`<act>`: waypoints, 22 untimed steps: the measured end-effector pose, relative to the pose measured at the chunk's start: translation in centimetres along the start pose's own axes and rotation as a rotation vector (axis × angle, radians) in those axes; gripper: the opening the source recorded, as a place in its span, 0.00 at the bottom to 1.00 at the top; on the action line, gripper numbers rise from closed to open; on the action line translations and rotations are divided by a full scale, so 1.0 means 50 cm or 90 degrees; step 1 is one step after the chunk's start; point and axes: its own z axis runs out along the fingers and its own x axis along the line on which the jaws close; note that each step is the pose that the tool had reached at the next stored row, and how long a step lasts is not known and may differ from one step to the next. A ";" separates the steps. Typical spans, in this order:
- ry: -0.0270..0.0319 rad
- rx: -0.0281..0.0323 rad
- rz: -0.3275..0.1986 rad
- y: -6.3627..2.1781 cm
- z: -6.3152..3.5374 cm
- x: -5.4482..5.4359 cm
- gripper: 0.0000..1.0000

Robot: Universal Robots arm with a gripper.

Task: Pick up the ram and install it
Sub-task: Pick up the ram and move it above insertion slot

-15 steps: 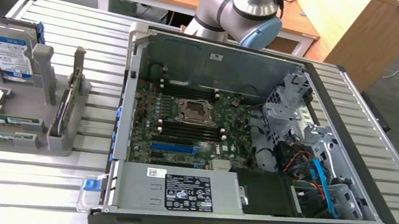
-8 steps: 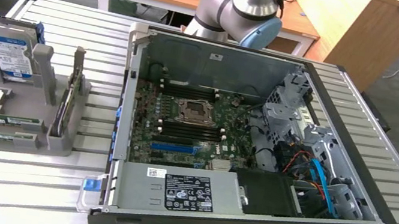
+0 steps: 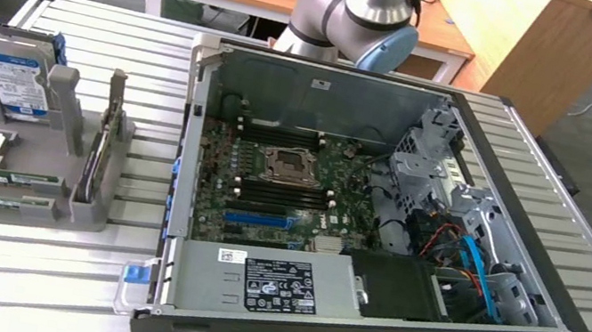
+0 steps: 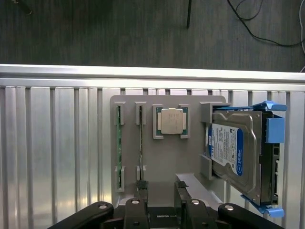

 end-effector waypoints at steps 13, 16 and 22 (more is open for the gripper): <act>0.0018 -0.0612 0.006 -0.014 0.001 0.000 0.36; 0.0124 -0.0644 0.007 -0.015 0.001 0.000 0.36; 0.0248 -0.0705 0.007 -0.016 0.001 0.000 0.36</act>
